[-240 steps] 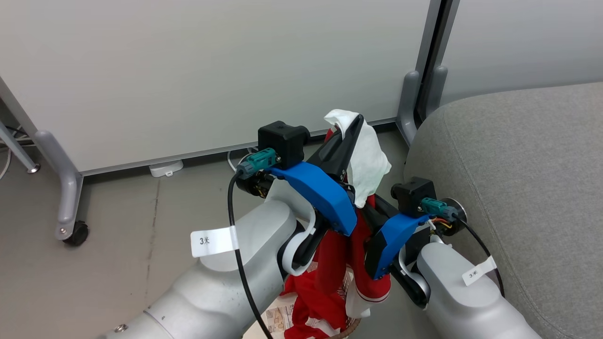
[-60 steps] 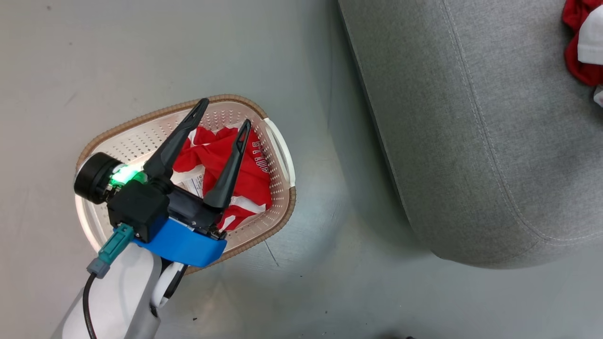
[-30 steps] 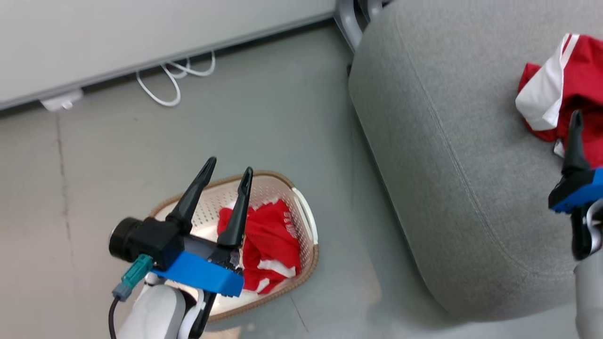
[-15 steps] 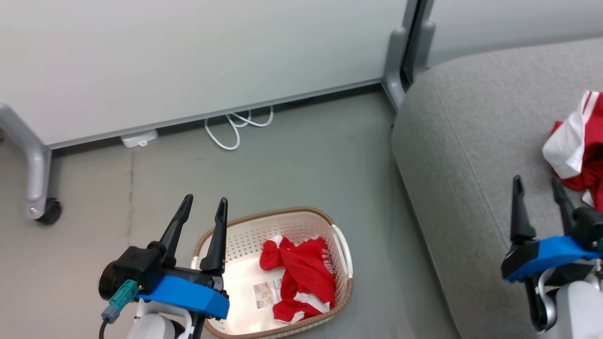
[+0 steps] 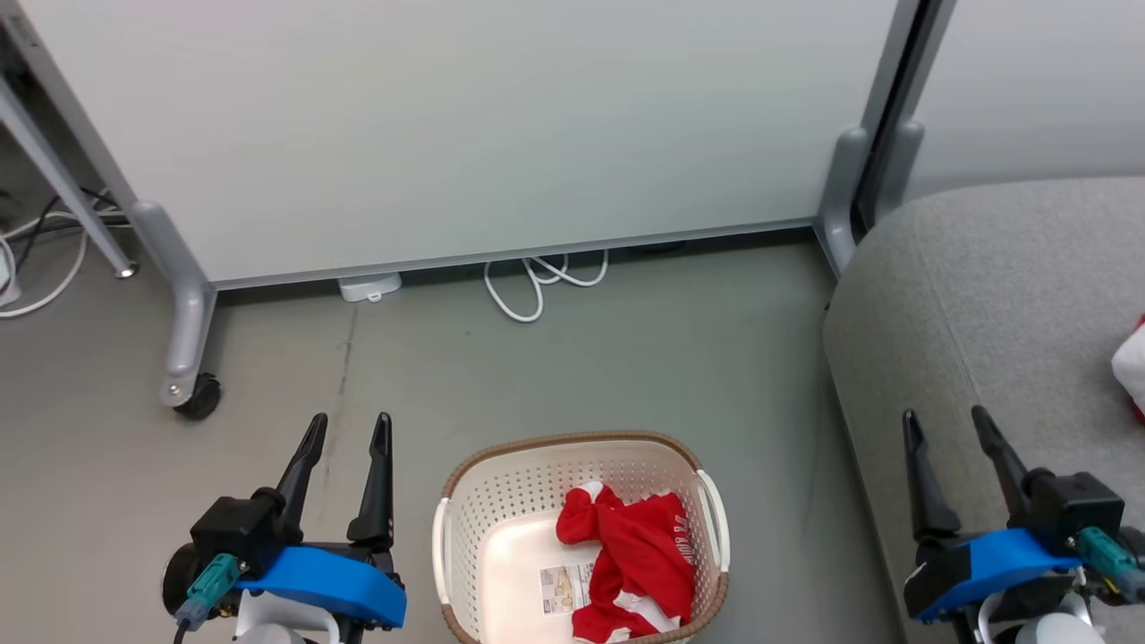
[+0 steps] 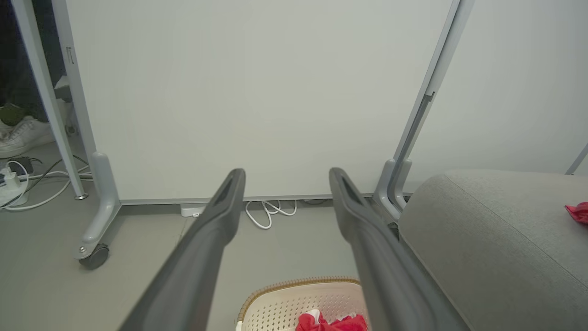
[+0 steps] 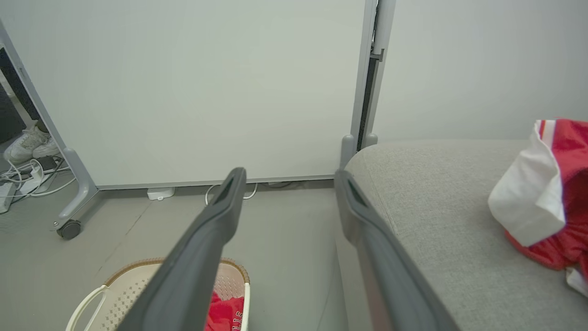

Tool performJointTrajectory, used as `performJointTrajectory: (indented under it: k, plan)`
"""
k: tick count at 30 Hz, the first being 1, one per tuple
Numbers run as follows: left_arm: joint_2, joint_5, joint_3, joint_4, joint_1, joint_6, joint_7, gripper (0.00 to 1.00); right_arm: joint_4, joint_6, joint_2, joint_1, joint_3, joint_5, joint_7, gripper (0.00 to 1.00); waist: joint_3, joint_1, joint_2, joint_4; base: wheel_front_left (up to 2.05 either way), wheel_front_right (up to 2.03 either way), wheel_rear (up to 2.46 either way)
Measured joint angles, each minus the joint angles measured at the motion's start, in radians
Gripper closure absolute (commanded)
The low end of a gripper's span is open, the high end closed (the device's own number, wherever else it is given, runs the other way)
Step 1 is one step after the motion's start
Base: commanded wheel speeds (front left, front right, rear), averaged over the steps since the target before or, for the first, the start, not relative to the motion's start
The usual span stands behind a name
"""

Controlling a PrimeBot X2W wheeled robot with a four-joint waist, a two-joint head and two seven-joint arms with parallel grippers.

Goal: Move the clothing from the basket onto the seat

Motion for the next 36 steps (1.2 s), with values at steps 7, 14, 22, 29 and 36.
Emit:
performJointTrajectory:
  k: [7,14,22,29,36]
  plan:
    - [0.000,-0.002,0.003,0.032,0.008,0.000,0.000,0.00,-0.029,0.000,0.000,0.044,0.017,-0.009,0.007,0.00,-0.024,0.0001,0.0000,0.032,0.00,0.00,0.00]
    - [0.004,-0.003,0.009,0.040,0.017,0.000,0.000,0.00,-0.050,0.000,0.000,0.060,0.033,-0.001,0.018,0.00,-0.033,0.0001,0.0000,0.042,0.00,0.00,0.00]
    - [0.003,-0.003,0.015,0.040,0.021,0.000,0.000,0.00,-0.059,0.000,0.000,0.065,0.039,0.013,0.025,0.00,-0.029,0.0002,0.0000,0.043,0.00,0.00,0.00]
    - [0.002,-0.002,0.016,0.039,0.021,0.000,0.000,0.00,-0.059,0.000,0.000,0.065,0.041,0.017,0.026,0.00,-0.020,0.0002,0.0000,0.043,0.00,0.00,0.00]
    - [0.001,0.000,0.002,0.035,0.018,0.000,0.000,0.00,-0.065,0.000,0.000,0.060,0.048,0.018,0.026,0.00,0.009,0.0002,0.0000,0.033,0.00,0.00,0.00]
